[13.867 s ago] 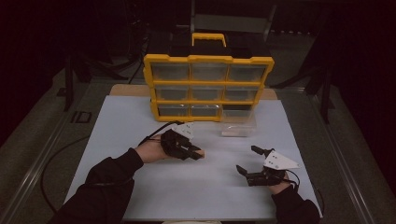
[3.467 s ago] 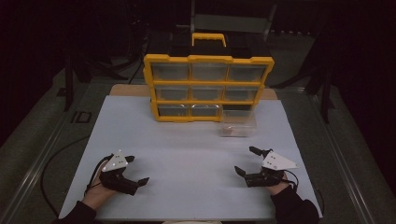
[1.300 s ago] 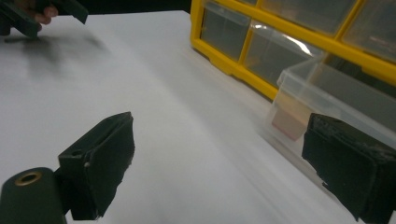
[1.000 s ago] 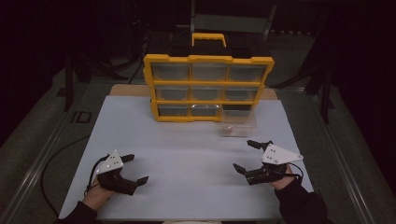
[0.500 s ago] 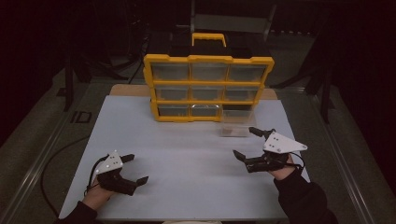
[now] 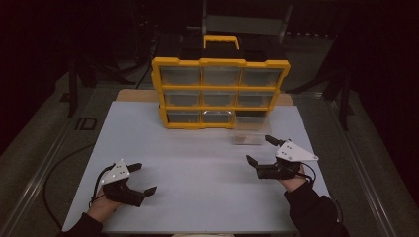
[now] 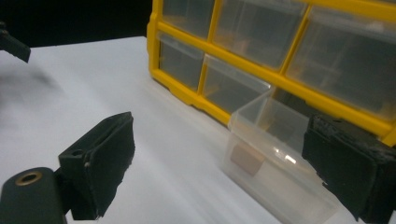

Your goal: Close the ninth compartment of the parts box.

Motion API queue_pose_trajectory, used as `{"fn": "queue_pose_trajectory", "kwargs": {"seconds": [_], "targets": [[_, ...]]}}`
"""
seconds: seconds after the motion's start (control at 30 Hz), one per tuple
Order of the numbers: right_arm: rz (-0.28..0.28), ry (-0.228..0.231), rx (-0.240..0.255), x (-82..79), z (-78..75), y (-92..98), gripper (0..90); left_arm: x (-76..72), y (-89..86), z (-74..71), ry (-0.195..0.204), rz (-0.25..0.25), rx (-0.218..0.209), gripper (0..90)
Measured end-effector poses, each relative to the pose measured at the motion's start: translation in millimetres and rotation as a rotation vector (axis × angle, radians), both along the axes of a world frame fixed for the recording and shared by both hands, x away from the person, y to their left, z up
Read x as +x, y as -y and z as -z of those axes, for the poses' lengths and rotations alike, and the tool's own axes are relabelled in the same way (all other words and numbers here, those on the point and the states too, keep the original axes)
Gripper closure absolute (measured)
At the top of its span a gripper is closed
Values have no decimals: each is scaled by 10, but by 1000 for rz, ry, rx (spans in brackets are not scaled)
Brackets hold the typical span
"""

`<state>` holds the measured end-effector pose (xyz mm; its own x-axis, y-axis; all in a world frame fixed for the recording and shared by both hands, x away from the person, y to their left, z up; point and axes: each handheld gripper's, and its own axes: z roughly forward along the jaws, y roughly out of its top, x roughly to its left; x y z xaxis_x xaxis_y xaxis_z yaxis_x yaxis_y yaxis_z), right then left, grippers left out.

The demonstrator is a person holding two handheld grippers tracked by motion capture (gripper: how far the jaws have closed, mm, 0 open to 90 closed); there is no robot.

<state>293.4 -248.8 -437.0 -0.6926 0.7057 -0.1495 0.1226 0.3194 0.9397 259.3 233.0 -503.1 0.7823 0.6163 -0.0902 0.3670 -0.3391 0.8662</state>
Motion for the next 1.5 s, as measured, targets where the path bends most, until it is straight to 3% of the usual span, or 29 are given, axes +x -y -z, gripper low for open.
{"fn": "queue_pose_trajectory", "kwargs": {"seconds": [0.23,0.67,1.1,1.5], "targets": [[23,-23,-28,22,156,43,91,-2,3,0,-1,2,-1,0],[53,-112,-42,49,425,115,91,-3,8,-4,1,5,1,0],[78,-165,-87,88,569,110,91,-3,7,0,-1,4,1,0],[165,-200,-133,148,638,92,91,0,7,5,-1,6,8,0]]}}
